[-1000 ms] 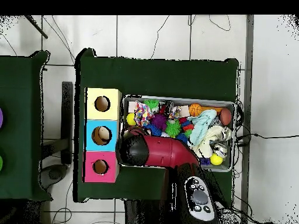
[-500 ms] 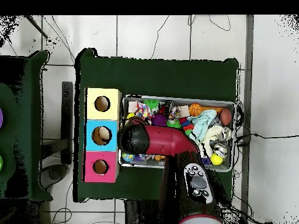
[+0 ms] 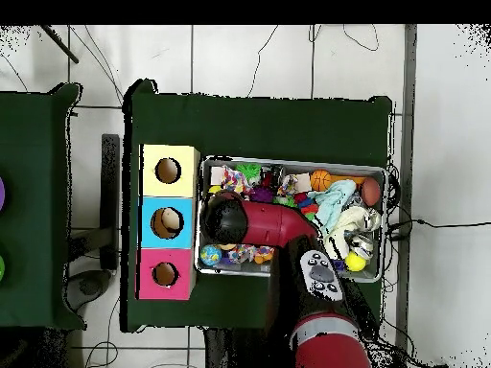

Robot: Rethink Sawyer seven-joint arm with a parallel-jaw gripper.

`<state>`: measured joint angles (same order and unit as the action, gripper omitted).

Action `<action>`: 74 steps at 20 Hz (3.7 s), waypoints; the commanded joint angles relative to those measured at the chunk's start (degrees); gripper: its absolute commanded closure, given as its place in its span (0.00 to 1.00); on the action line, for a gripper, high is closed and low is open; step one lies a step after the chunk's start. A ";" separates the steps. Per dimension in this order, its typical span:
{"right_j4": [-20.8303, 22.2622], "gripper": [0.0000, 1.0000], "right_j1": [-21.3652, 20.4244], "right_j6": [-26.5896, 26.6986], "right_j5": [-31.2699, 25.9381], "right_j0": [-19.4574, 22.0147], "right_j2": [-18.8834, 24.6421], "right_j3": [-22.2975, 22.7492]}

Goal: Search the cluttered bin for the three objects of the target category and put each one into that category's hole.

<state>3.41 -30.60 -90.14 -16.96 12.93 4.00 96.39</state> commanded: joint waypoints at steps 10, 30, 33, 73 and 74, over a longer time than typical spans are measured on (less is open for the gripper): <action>4.14 1.00 5.33 -2.94 5.46 2.29 3.36 -4.59; 1.15 1.00 -14.21 -6.75 -11.31 -3.13 -0.28 4.95; 0.76 1.00 -15.63 -8.35 -11.46 -4.10 -0.96 6.15; -10.89 1.00 -31.86 -33.85 -46.66 -32.90 -16.17 0.17; -10.99 1.00 -31.98 -34.24 -47.13 -33.00 -15.99 -0.30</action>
<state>-5.31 -59.91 -106.86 -55.50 -20.35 -10.71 100.21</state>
